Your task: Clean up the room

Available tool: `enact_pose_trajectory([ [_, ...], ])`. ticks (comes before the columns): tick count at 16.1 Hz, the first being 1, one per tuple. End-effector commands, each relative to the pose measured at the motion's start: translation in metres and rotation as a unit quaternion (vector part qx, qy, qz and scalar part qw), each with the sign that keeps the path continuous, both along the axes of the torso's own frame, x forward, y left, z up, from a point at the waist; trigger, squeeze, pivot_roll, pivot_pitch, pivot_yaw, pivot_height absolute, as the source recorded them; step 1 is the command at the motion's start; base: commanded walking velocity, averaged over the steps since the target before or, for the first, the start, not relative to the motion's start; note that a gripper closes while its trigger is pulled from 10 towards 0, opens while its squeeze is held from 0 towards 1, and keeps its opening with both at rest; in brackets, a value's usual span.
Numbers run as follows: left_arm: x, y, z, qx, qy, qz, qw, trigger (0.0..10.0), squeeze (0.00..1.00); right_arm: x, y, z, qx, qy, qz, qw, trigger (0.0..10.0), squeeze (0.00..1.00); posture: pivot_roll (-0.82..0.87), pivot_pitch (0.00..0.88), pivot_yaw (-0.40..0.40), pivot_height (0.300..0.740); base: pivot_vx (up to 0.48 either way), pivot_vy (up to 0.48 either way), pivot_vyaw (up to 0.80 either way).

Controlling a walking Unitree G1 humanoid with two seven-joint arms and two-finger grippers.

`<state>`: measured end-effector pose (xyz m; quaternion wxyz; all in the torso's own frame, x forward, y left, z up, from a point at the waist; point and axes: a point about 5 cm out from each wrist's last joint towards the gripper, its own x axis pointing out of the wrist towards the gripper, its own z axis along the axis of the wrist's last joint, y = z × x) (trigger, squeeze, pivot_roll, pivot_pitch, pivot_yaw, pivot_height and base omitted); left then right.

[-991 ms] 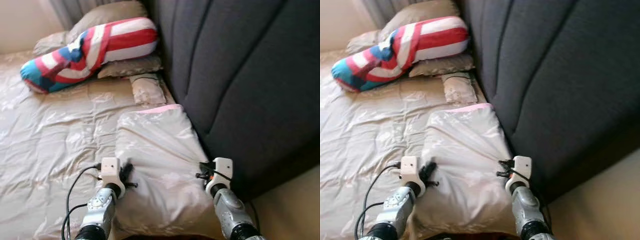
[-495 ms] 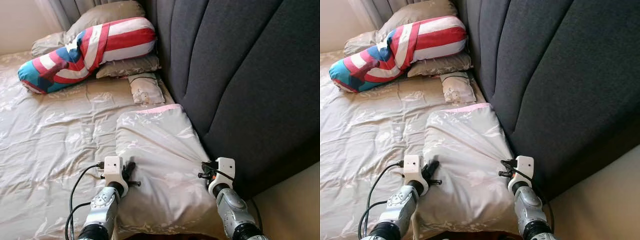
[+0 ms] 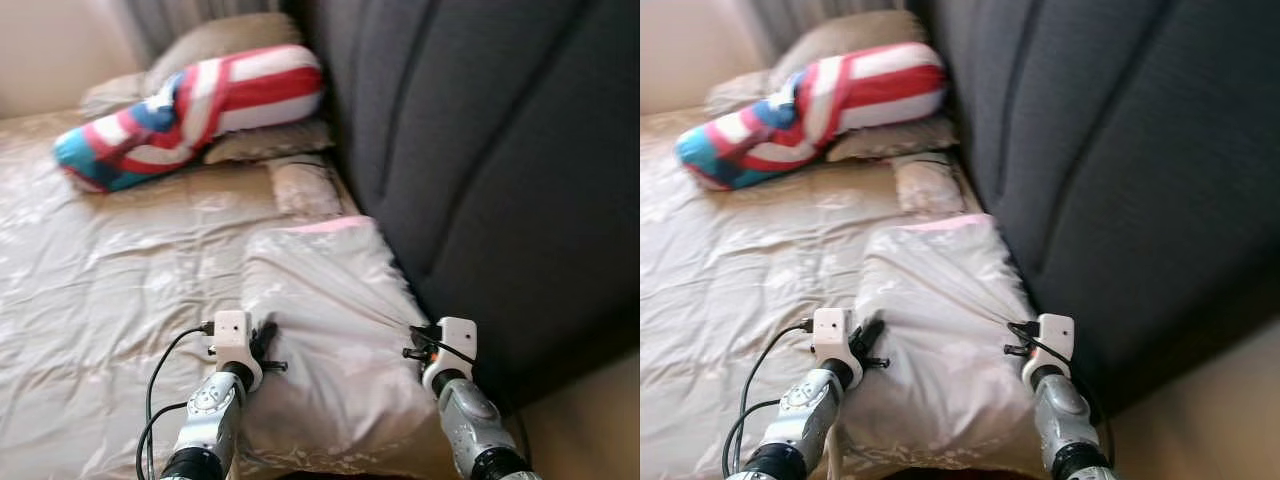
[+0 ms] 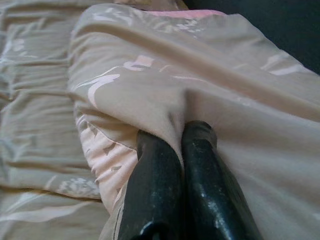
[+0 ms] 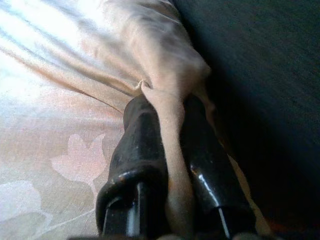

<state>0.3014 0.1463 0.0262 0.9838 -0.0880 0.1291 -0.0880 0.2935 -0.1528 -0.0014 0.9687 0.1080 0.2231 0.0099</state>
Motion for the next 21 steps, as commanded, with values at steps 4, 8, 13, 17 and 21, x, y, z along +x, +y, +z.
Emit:
enact_pose_trajectory([
  [4, 0.009, -0.004, 0.016, -0.003, -0.035, -0.014, 0.999, 10.0, 0.0, 0.005, 0.002, 0.005, -0.01, -0.012, -0.001, 1.0, 10.0, 0.0, -0.01, 0.153, 0.02, 0.74, 0.337, 0.0, 0.0],
  [8, 0.008, -0.006, 0.016, -0.004, -0.038, -0.019, 0.999, 10.0, 0.0, 0.007, -0.006, 0.007, -0.029, -0.012, -0.028, 0.999, 10.0, 0.0, -0.01, 0.156, 0.022, 0.74, 0.356, 0.0, 0.0],
  [13, 0.006, -0.01, 0.014, -0.027, -0.027, -0.033, 0.999, 10.0, 0.0, 0.011, -0.018, 0.011, -0.055, -0.01, -0.061, 0.997, 10.0, 0.0, 0.0, 0.169, 0.025, 0.74, 0.0, 0.0, 0.0],
  [17, 0.008, -0.01, 0.01, -0.085, 0.001, -0.032, 0.996, 10.0, 0.0, 0.018, -0.029, 0.018, -0.07, -0.01, -0.092, 0.993, 10.0, 0.0, 0.0, 0.191, 0.032, 0.74, 0.0, 0.0, 0.0],
  [21, 0.014, -0.007, 0.011, -0.099, 0.013, -0.024, 0.995, 10.0, 0.0, 0.022, -0.03, 0.022, -0.076, -0.011, -0.093, 0.993, 10.0, 0.0, 0.0, 0.222, 0.038, 0.74, 0.0, 0.0, 0.0],
])
